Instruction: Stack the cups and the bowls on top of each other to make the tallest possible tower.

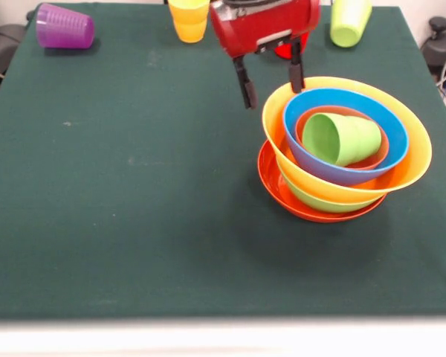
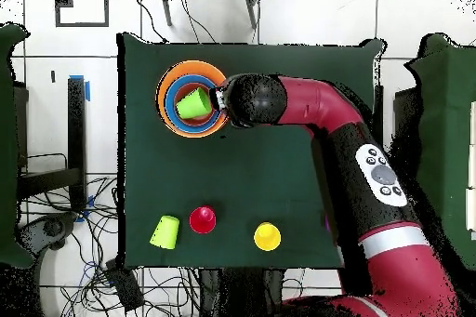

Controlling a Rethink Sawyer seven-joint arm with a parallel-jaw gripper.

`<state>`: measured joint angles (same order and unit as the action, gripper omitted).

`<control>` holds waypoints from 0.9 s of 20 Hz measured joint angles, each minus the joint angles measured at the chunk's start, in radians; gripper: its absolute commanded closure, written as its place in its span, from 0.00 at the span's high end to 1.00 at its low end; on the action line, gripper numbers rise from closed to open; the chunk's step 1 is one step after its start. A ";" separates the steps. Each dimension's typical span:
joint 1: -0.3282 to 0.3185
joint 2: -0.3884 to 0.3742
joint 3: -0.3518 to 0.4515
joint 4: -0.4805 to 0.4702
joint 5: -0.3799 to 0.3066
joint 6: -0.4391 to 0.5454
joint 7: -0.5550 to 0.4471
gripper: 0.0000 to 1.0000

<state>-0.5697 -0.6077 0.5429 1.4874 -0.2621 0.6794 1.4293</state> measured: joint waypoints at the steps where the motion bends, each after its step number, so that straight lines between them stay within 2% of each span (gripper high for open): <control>1: 0.010 -0.009 0.001 0.000 0.011 0.005 0.000 1.00; 11: 0.014 -0.002 0.031 0.002 0.059 0.006 0.000 1.00; 18: 0.000 0.014 0.047 0.025 0.059 0.005 0.000 1.00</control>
<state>-0.5701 -0.5937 0.5897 1.5126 -0.2026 0.6846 1.4293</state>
